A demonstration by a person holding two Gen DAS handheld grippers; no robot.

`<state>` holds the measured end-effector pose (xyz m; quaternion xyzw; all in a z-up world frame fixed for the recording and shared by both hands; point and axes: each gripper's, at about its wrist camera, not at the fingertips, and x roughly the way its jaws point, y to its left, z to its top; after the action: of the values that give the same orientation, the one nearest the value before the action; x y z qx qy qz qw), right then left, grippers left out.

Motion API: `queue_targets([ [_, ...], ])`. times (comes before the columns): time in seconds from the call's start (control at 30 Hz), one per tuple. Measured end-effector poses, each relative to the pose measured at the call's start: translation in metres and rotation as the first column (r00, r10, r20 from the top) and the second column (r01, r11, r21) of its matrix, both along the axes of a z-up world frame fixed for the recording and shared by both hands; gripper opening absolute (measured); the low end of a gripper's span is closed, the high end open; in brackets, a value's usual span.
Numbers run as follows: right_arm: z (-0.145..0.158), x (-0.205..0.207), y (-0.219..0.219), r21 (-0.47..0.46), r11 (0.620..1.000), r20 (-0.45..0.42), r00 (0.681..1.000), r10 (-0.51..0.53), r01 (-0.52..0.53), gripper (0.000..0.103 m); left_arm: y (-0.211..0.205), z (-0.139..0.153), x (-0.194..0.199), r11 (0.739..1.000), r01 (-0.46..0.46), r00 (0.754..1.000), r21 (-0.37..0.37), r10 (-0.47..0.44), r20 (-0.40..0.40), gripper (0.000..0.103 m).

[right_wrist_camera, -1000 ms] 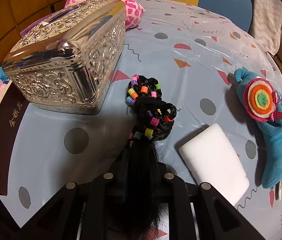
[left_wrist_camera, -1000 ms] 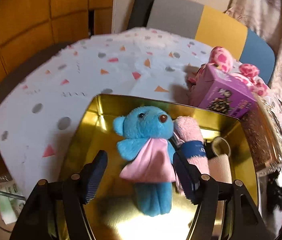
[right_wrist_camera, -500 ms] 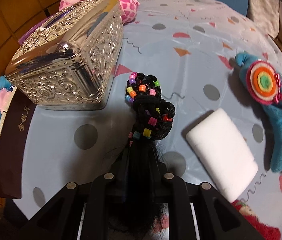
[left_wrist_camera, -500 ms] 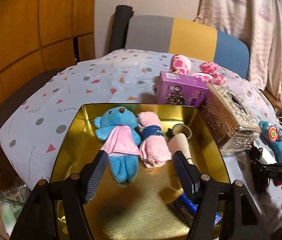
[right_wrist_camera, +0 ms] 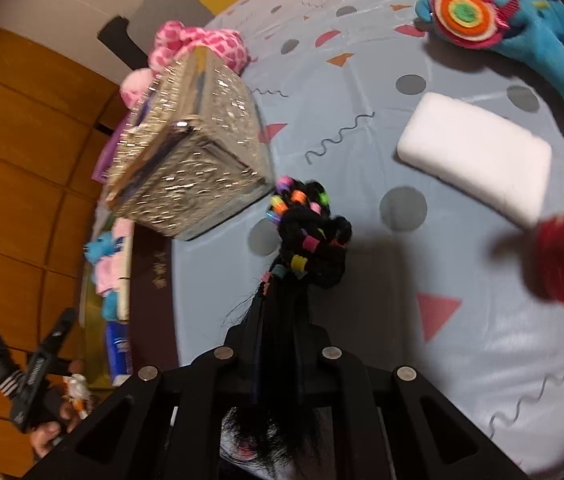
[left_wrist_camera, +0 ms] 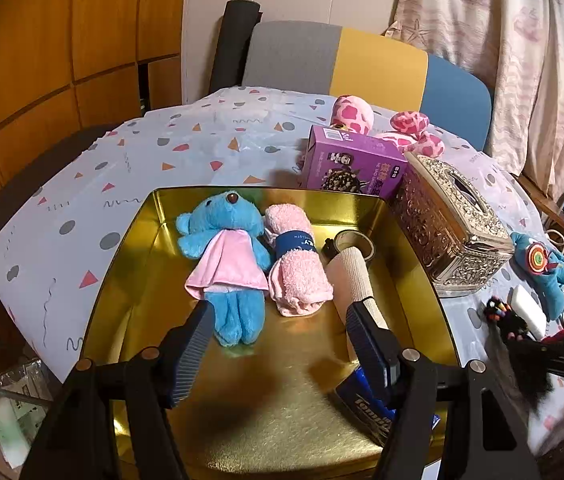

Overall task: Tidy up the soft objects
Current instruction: 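Lower the black hair tie into the gold tray and open the right tool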

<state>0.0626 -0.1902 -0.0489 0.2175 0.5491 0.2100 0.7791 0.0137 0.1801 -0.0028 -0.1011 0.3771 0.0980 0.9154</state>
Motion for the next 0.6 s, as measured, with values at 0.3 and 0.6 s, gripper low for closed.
queue_targets([
  [0.3,0.034,-0.017,0.003,0.069,0.997,0.105,0.994,0.013,-0.021,0.008,0.007,-0.008,0.000,1.000,-0.016,1.000,-0.026,0.016,-0.022,0.069],
  [0.6,0.073,-0.019,0.029,0.091,0.993,0.210,0.976,0.054,-0.075,0.008,0.012,-0.003,-0.005,0.999,-0.036,0.999,-0.033,0.036,0.001,0.071],
])
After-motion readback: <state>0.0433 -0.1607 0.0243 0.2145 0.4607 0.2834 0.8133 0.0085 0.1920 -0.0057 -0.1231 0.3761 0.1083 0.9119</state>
